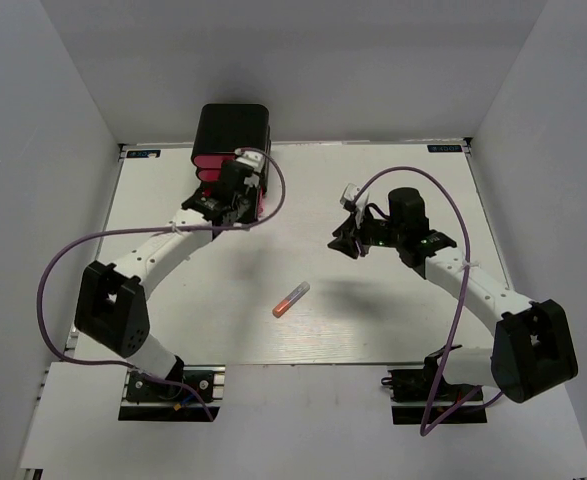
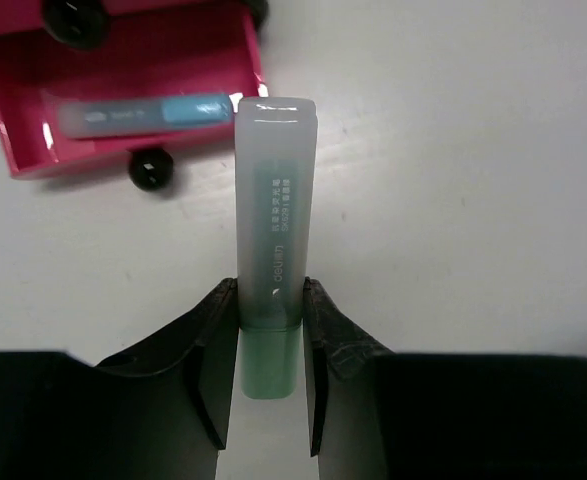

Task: Sort the stationery into containers
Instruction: Place the stationery in the drawer.

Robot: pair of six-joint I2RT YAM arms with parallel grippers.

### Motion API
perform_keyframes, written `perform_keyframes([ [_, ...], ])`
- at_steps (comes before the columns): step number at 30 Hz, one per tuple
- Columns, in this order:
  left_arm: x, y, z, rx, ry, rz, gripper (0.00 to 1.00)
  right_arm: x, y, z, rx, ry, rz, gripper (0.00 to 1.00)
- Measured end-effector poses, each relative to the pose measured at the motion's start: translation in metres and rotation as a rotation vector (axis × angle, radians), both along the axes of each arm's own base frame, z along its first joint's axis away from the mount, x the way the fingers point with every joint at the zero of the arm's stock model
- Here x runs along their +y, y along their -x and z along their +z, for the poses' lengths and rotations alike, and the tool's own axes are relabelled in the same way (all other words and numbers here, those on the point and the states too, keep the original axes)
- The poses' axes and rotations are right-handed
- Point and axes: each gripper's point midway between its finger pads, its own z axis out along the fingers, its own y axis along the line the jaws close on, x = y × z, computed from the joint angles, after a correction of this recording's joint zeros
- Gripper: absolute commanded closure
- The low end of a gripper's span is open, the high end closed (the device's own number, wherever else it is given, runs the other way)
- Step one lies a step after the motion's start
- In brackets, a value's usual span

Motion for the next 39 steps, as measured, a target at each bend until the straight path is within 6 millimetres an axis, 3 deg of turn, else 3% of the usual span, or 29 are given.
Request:
perform_keyframes([
  [3, 0.013, -0.024, 0.01, -0.016, 0.064, 0.1, 0.87, -0.003, 0.0, -0.003, 0.0, 0.0, -0.008, 0.57],
  [5, 0.022, -0.031, 0.007, 0.002, 0.12, 0.178, 1.0, -0.005, 0.0, -0.003, -0.003, -0.001, -0.012, 0.57],
  [15, 0.06, -0.033, -0.013, 0.137, 0.438, 0.672, 1.0, -0.015, -0.004, -0.005, -0.023, -0.011, -0.044, 0.57],
  [20, 0.073, -0.048, -0.019, 0.205, 0.618, 0.904, 1.0, -0.016, -0.006, -0.004, -0.024, -0.018, -0.05, 0.57],
  [24, 0.081, -0.074, -0.033, 0.247, 0.714, 1.057, 1.0, -0.017, -0.006, -0.004, -0.026, -0.019, -0.051, 0.57],
  [29, 0.082, -0.091, -0.053, 0.305, 0.795, 1.168, 1.0, -0.021, -0.009, -0.003, -0.027, -0.02, -0.062, 0.57],
  [34, 0.075, -0.11, -0.056, 0.323, 0.864, 1.197, 1.0, -0.024, -0.009, -0.001, -0.034, -0.022, -0.071, 0.57],
  [37, 0.071, -0.119, -0.053, 0.326, 0.898, 1.198, 0.91, -0.025, -0.009, -0.001, -0.036, -0.022, -0.073, 0.56],
  [38, 0.071, -0.122, -0.053, 0.325, 0.907, 1.199, 0.76, -0.025, -0.009, -0.001, -0.037, -0.021, -0.073, 0.56],
  [39, 0.07, -0.125, -0.053, 0.326, 0.915, 1.199, 0.7, -0.025, -0.01, -0.001, -0.039, -0.021, -0.073, 0.56],
])
